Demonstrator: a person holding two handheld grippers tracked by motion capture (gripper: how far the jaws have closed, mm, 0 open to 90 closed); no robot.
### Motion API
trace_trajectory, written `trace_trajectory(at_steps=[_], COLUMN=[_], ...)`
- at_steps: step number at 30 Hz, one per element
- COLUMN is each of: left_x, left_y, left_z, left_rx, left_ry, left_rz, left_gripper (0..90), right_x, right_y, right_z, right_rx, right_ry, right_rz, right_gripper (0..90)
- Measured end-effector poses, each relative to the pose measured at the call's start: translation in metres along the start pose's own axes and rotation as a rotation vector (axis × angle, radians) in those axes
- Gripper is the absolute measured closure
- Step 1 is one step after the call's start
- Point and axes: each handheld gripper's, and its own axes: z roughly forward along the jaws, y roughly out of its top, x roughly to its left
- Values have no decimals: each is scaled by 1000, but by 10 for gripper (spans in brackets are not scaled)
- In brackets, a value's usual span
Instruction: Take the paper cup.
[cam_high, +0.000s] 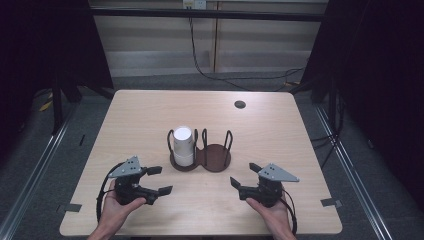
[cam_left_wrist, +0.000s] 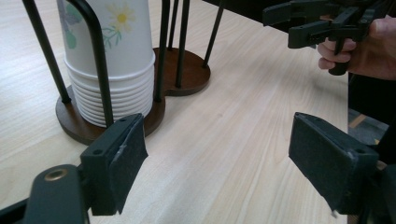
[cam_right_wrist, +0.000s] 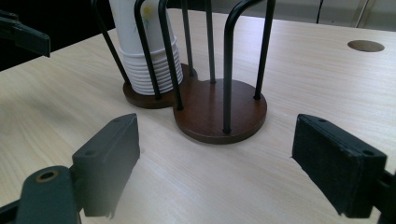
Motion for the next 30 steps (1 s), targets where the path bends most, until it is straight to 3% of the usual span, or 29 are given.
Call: trace_trajectory(at_steps=[2, 7, 14, 17, 19, 20, 21, 24, 26, 28, 30], left_x=[0, 2, -1, -1, -4, -6, -6, -6, -4, -2, -2], left_y=[0, 2, 6, 11, 13, 13, 15, 18, 22, 26, 32], left_z=[1, 3, -1, -3, -4, -5, -6, -8, -8, -9, -11], left_rx=[6, 12, 3, 7, 17, 6, -1, -27, -48, -55, -98], left_ry=[22, 21, 34, 2, 43, 37, 25, 15, -11, -32, -59], left_rz=[1, -11, 7, 9, 30, 43, 50, 47, 19, 26, 28], left_gripper=[187, 187, 205, 282, 354, 354, 414, 410, 415, 404, 392], right_x=[0, -3, 0, 0, 1, 1, 1, 2, 1, 1, 2], right_y=[0, 1, 1, 1, 0, 0, 0, 0, 0, 0, -1], right_z=[0, -1, -2, -2, -2, -2, -2, -2, -2, -2, -2], right_rx=[2, 1, 17, 26, 36, 36, 36, 25, 25, 27, 27], right_ry=[0, 0, 35, 37, 36, 36, 39, 47, 49, 51, 53], right_rz=[0, 23, 26, 19, 23, 23, 23, 26, 27, 28, 25], right_gripper=[148, 151, 173, 173, 173, 173, 173, 172, 172, 173, 172])
